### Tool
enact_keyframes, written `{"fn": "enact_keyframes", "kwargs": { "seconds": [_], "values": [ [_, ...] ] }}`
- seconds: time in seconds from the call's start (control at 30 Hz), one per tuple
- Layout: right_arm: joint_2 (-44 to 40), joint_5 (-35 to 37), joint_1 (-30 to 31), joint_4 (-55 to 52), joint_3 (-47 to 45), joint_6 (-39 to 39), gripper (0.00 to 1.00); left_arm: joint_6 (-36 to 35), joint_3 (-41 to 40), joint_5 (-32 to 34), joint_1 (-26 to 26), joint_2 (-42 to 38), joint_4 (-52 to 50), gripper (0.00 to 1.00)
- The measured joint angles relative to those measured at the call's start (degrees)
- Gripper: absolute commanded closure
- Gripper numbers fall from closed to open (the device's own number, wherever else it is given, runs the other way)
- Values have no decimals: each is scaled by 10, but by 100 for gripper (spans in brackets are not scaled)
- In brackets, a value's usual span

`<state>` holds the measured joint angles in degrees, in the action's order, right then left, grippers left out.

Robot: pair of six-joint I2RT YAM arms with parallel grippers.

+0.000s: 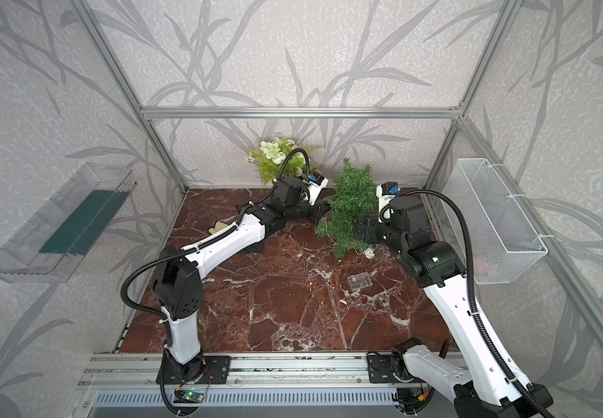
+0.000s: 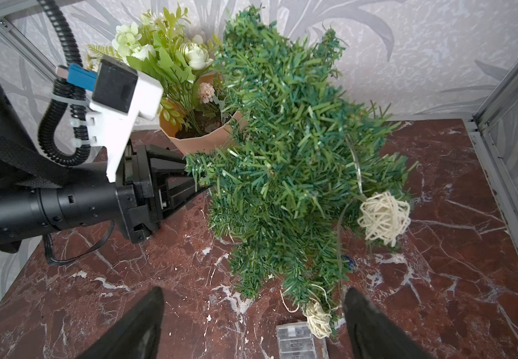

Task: Remove string lights from the small christmas tree
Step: Pick up the light string from the Christmas tree.

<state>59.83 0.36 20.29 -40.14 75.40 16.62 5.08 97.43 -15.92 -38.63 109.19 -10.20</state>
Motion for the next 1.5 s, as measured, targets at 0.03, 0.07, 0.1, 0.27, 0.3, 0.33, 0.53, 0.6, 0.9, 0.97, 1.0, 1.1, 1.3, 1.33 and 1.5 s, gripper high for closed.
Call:
{"fn": "enact_keyframes", "kwargs": {
  "seconds": [0.03,0.07,0.1,0.27,0.3,0.33,0.53,0.6,0.9,0.97,1.0,1.1,1.3,1.33,1.5],
  "values": [
    [0,0,0,0,0,0,11,-4,0,6,0,-3,-6,87],
    [0,0,0,0,0,-1,11,-8,0,12,0,-7,-15,87],
    [0,0,0,0,0,-2,11,-13,0,19,0,-10,-23,87],
    [0,0,0,0,0,-2,11,-36,10,53,-1,-12,-60,87],
    [0,0,0,0,0,-2,11,-41,11,59,-1,-13,-64,86],
    [0,0,0,0,0,-2,11,-45,12,67,-2,-13,-68,87],
    [2,0,0,-5,3,-5,10,-64,44,101,-6,-15,-99,87],
    [6,0,0,-9,9,-7,10,-68,64,109,-7,-15,-110,87],
    [20,2,-1,-29,52,-31,8,-96,207,131,-14,-13,-176,86],
    [20,2,-2,-34,59,-38,8,-108,247,135,-17,-8,-189,86],
    [21,2,-3,-37,63,-42,8,-113,266,136,-19,-5,-194,86],
    [27,2,-9,-43,78,-50,7,-127,328,141,-22,15,-211,86],
    [45,-8,-27,-50,115,-65,7,-136,433,142,-23,76,-247,86],
    [48,-11,-31,-51,120,-67,7,-136,446,141,-23,85,-253,86],
    [59,-36,-51,-51,142,-72,7,-135,463,144,-23,106,-257,86]
  ]
}}
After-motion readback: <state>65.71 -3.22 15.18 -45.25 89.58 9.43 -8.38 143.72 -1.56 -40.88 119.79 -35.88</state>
